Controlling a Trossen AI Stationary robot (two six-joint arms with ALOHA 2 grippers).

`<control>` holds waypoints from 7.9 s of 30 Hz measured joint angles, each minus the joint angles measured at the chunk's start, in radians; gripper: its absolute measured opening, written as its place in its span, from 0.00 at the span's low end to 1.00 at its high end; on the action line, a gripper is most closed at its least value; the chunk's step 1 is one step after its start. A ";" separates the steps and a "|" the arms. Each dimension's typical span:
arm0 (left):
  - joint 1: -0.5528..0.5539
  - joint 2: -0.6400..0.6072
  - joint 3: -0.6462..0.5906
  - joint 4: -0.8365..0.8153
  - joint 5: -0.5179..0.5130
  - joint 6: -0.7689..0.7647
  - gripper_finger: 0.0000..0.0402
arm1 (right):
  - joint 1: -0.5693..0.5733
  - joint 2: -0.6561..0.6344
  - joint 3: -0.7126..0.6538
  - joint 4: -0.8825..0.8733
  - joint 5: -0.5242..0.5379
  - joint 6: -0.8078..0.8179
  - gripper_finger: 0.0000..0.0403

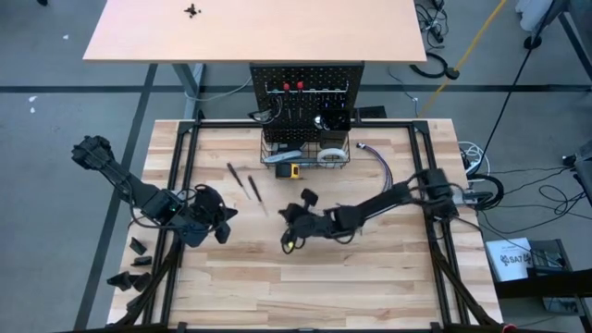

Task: Hang tools onto peg board
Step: Hang the screwdriver on the pegboard

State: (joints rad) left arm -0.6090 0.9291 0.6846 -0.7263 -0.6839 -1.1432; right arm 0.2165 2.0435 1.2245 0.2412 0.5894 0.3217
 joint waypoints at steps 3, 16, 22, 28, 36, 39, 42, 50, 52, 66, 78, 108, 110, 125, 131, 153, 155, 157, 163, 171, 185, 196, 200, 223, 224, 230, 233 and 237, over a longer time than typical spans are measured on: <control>0.012 0.013 0.000 0.006 0.000 -0.114 0.00 | -0.006 -0.092 -0.002 -0.129 0.041 -0.057 0.00; 0.219 0.234 0.000 0.004 0.192 -0.355 0.31 | -0.044 -0.523 -0.002 -0.485 0.036 0.001 0.00; 0.361 0.288 0.042 0.162 0.367 0.008 0.36 | -0.045 -0.641 -0.002 -0.541 0.036 -0.053 0.00; 0.520 0.351 0.129 0.084 0.541 0.465 0.36 | -0.045 -0.732 -0.002 -0.602 0.033 -0.091 0.00; 0.528 0.392 0.187 0.075 0.575 1.422 0.36 | -0.045 -0.771 -0.002 -0.724 0.033 -0.121 0.00; 0.585 0.417 0.187 0.010 0.583 1.520 0.36 | -0.045 -0.771 -0.002 -0.770 0.030 -0.104 0.00; 0.648 0.437 0.187 -0.072 0.614 1.623 0.36 | -0.045 -0.771 -0.002 -0.828 -0.016 -0.079 0.00; 0.808 0.514 0.187 -0.080 0.628 1.885 0.36 | -0.045 -0.771 -0.002 -0.884 -0.015 -0.076 0.00; 0.834 0.540 0.187 -0.082 0.628 1.919 0.36 | -0.045 -0.771 -0.002 -0.888 -0.015 -0.079 0.00; 0.864 0.707 0.185 -0.083 0.657 2.024 0.36 | -0.045 -0.771 -0.002 -0.973 -0.015 -0.071 0.00; 0.862 0.712 0.185 -0.060 0.655 1.987 0.36 | -0.047 -0.771 -0.002 -0.979 -0.011 -0.079 0.00; 0.689 0.300 0.219 0.019 0.963 1.158 0.04 | -0.038 -0.769 -0.002 -0.880 -0.039 -0.215 0.00; 0.698 0.281 0.219 0.085 1.035 0.960 0.04 | -0.042 -0.766 -0.002 -0.826 -0.146 -0.316 0.00; 0.691 0.294 0.220 0.597 1.182 0.011 0.04 | -0.039 -0.649 -0.002 -0.504 -0.321 -1.255 0.05; 0.671 0.294 0.220 0.653 1.176 -0.030 0.04 | 0.010 -0.600 -0.003 -0.325 -0.147 -1.536 0.22; 0.671 0.295 0.220 0.675 1.214 -0.020 0.04 | -0.004 -0.456 -0.002 -0.193 -0.040 -1.774 0.39; 0.671 0.295 0.220 0.675 1.215 -0.021 0.04 | -0.007 -0.455 -0.002 -0.196 -0.040 -1.781 0.36; 0.671 0.295 0.220 0.675 1.215 -0.022 0.04 | -0.007 -0.454 -0.002 -0.198 -0.039 -1.782 0.33; 0.671 0.295 0.220 0.675 1.235 -0.022 0.04 | -0.006 -0.454 -0.002 -0.189 -0.040 -1.849 0.20; 0.671 0.295 0.220 0.672 1.230 0.026 0.17 | 0.005 -0.454 -0.002 -0.171 -0.035 -1.856 0.02; 0.747 0.170 0.221 0.670 1.201 0.461 0.44 | -0.022 -0.499 -0.002 -0.451 -0.075 -1.260 0.01; 0.657 0.005 0.222 0.771 0.743 1.085 0.44 | -0.129 -0.684 -0.002 -0.576 -0.360 -0.810 0.00; 0.618 0.024 0.222 0.872 0.663 1.150 0.44 | -0.157 -0.776 -0.002 -0.497 -0.495 -0.668 0.00; 0.560 0.350 0.321 1.375 0.673 1.236 0.44 | -0.158 -0.710 -0.002 -0.215 -0.597 -0.355 0.00; 0.561 0.353 0.334 1.354 0.674 1.236 0.44 | -0.158 -0.708 -0.002 -0.214 -0.597 -0.356 0.00; 0.561 0.354 0.359 1.282 0.695 1.236 0.44 | -0.159 -0.707 -0.002 -0.211 -0.595 -0.356 0.00; 0.560 0.349 0.359 1.259 0.709 1.235 0.44 | -0.159 -0.708 -0.002 -0.202 -0.590 -0.360 0.00; 0.555 0.349 0.359 1.294 0.717 1.230 0.44 | -0.159 -0.706 -0.002 -0.210 -0.588 -0.351 0.00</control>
State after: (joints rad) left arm -0.0539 1.2781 1.0439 0.5675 0.0330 0.0864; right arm 0.0578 1.3377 1.2221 0.0314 0.0010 -0.0290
